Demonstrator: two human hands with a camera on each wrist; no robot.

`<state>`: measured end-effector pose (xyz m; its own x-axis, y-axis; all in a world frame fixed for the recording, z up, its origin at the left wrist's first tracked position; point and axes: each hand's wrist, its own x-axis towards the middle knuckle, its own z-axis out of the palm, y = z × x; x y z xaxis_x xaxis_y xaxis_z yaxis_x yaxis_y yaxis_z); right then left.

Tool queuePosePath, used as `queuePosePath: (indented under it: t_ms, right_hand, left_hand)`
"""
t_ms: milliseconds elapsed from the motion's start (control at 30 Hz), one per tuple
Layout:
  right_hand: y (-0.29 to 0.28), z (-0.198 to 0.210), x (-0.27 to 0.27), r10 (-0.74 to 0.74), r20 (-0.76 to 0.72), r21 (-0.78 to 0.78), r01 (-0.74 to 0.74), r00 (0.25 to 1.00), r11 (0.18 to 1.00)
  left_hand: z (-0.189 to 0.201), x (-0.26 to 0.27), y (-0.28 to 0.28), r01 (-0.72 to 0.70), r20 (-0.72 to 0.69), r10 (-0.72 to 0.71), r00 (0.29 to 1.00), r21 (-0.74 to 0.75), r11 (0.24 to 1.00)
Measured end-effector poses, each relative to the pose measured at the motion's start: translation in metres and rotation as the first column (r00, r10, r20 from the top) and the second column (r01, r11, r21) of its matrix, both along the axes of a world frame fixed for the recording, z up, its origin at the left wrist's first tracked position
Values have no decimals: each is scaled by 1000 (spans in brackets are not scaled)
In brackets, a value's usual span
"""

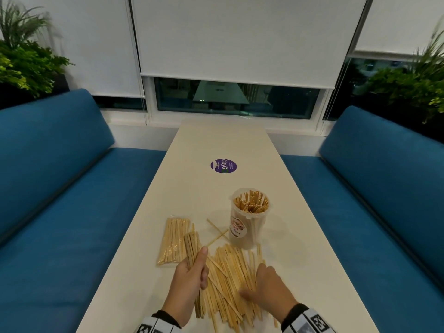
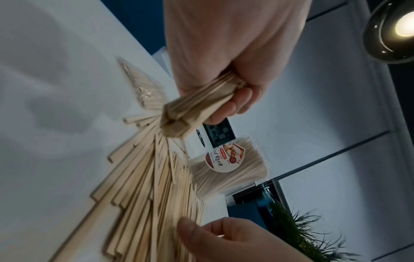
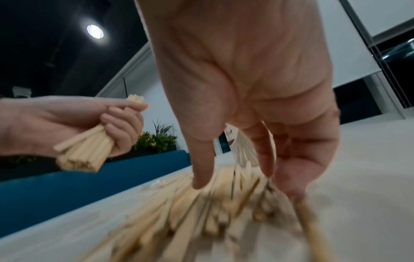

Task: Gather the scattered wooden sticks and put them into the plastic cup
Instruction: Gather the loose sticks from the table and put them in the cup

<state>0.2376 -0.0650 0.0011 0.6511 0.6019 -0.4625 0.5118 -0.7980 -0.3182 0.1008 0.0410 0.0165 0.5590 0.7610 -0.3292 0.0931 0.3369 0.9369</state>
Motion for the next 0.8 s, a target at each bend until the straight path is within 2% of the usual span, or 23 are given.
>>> queuePosePath:
  t_ms: [267, 433, 633, 800]
  right_hand:
    - [-8, 6, 6, -70, -46, 114, 74, 996, 991]
    - [-21, 11, 10, -128, -154, 297, 169, 980, 940]
    - [-14, 25, -3, -46, -382, 499, 248, 923, 830]
    - [-6, 34, -24, 74, -407, 610, 211, 910, 763]
  left_hand:
    - [-9, 6, -1, 12, 0, -12, 1000, -152, 988]
    - [-14, 12, -6, 54, -35, -61, 998, -175, 983]
    - [-10, 29, -19, 63, -104, -81, 991, -164, 984]
    - [-1, 38, -23, 43, -100, -53, 994, -104, 994]
